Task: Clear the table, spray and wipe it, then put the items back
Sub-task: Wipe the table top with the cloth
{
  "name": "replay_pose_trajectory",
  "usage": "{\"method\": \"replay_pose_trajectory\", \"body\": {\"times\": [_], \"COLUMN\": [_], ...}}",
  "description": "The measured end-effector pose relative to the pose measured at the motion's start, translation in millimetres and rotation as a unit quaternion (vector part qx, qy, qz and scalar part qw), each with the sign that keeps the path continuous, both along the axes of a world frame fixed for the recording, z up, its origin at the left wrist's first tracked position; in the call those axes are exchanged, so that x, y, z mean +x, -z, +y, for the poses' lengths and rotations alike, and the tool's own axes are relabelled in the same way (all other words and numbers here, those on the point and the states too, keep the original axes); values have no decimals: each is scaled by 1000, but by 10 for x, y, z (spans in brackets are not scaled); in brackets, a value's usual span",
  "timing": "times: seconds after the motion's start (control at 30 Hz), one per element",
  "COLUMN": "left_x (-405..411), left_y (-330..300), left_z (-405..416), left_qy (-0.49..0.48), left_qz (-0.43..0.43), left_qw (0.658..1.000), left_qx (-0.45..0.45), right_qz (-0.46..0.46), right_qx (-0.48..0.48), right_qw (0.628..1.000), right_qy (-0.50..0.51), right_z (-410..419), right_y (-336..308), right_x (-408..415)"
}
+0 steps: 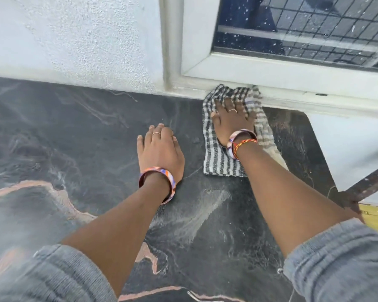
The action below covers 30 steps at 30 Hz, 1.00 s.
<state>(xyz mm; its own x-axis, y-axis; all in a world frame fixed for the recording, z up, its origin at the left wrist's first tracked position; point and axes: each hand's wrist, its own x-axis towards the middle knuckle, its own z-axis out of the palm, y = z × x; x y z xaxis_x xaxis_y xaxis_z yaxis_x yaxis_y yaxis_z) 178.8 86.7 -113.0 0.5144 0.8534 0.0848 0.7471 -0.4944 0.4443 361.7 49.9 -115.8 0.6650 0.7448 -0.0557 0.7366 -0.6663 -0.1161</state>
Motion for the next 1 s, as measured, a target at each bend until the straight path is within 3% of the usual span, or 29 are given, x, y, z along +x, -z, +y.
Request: {"method": "replay_pose_trajectory", "body": {"times": [0.2,0.33,0.47,0.6,0.77,1.0], "left_x": [-18,-32,-53,-62,-23,-6], "left_y": [-20,-49,-50,-21,-48,-40], "left_z": [54,76,83,85,51,48], "left_qy": [-21,-34,-30,-32,-30,-22], "left_qz": [-19,-39,-42,-48,-60,-44], "left_qw": [1000,999,999,998,998,999], "left_qx": [-5,-7,4,2,1,15], "right_qz": [21,33,43,47,43,43], "right_qx": [27,34,21,6,9,21], "right_qw": [980,975,989,999,976,955], "right_qy": [-198,-217,-143,9,213,292], "right_z": [682,690,382,-237,-971,-1306], "right_y": [-12,-2,16,22,-5,27], "right_x": [-596,-584,-351,147,651,428]}}
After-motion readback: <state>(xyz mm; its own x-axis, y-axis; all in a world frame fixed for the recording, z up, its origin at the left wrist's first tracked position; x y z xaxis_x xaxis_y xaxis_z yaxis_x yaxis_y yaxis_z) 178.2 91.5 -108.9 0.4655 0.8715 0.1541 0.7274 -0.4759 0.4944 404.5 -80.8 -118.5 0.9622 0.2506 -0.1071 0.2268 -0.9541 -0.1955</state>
